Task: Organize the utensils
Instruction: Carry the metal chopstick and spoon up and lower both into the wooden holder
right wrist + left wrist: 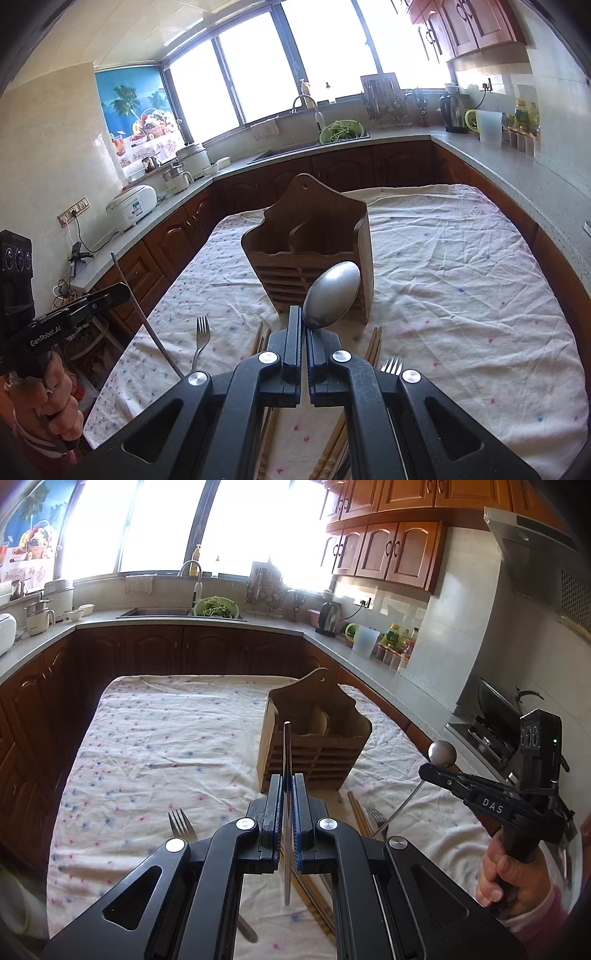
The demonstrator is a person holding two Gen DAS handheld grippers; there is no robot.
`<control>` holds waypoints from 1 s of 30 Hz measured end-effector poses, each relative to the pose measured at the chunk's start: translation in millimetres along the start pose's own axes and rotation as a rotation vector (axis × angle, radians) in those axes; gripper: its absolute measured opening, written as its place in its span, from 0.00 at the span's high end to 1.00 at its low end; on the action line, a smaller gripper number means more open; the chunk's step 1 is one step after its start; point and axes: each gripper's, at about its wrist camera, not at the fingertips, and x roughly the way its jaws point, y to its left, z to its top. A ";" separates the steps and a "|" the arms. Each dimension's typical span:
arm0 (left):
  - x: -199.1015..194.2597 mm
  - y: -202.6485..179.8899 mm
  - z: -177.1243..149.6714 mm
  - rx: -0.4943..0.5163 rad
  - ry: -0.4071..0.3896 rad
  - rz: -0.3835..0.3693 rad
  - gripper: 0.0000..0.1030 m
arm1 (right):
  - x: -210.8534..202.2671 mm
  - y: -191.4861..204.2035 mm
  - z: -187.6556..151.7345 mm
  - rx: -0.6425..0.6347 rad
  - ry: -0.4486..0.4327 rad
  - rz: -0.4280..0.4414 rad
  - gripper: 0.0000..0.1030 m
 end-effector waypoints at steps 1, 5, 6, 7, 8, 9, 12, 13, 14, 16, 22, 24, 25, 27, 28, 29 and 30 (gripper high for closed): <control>-0.5 -0.1 2.2 0.001 -0.007 -0.003 0.97 | -0.5 -0.8 2.0 0.000 -0.006 -0.001 0.98; -3.1 -1.0 13.4 0.001 -0.039 -0.007 0.97 | -4.0 -5.0 12.5 -0.001 -0.036 -0.012 0.98; -3.3 -1.1 16.7 0.001 -0.047 -0.008 0.97 | -5.2 -5.5 14.7 0.000 -0.045 -0.014 0.98; -3.9 -1.1 19.7 0.000 -0.056 -0.009 0.97 | -5.9 -6.9 18.7 0.001 -0.054 -0.017 0.98; -4.4 -1.5 23.8 0.000 -0.066 -0.012 0.97 | -6.5 -8.3 22.6 0.002 -0.063 -0.019 0.98; -5.1 -1.9 28.0 0.001 -0.077 -0.014 0.97 | -7.5 -9.7 26.7 0.002 -0.074 -0.021 0.98; -7.3 -3.9 42.7 0.010 -0.110 -0.017 0.97 | -10.0 -12.4 41.5 0.002 -0.107 -0.027 0.98; -7.8 -4.6 48.2 0.014 -0.123 -0.017 0.97 | -10.4 -12.5 46.6 0.001 -0.118 -0.029 0.98; -8.6 -5.5 54.5 0.018 -0.135 -0.017 0.97 | -11.0 -13.1 52.0 0.001 -0.131 -0.032 0.98; -8.6 -6.7 67.5 0.022 -0.161 -0.018 0.97 | -11.6 -15.4 64.3 0.002 -0.156 -0.037 0.98; -2.5 -9.9 106.5 0.038 -0.238 -0.021 0.97 | -5.6 -23.1 101.5 -0.003 -0.219 -0.061 0.98; 3.4 -12.3 118.4 0.044 -0.256 -0.021 0.97 | 1.4 -27.2 111.6 -0.007 -0.219 -0.071 0.98; 7.6 -13.1 123.1 0.046 -0.263 -0.018 0.97 | 6.3 -27.3 115.9 -0.008 -0.218 -0.075 0.98; 18.1 -12.9 131.3 0.047 -0.274 -0.014 0.97 | 17.5 -28.1 122.4 -0.017 -0.207 -0.085 0.98; 24.9 -12.4 133.9 0.046 -0.275 -0.009 0.97 | 23.5 -29.4 124.2 -0.022 -0.201 -0.086 0.98; 32.6 -11.3 135.7 0.041 -0.273 -0.008 0.97 | 29.3 -29.9 124.2 -0.027 -0.192 -0.089 0.98; 40.4 -9.8 136.4 0.034 -0.269 -0.010 0.97 | 36.8 -30.1 124.0 -0.031 -0.180 -0.090 0.98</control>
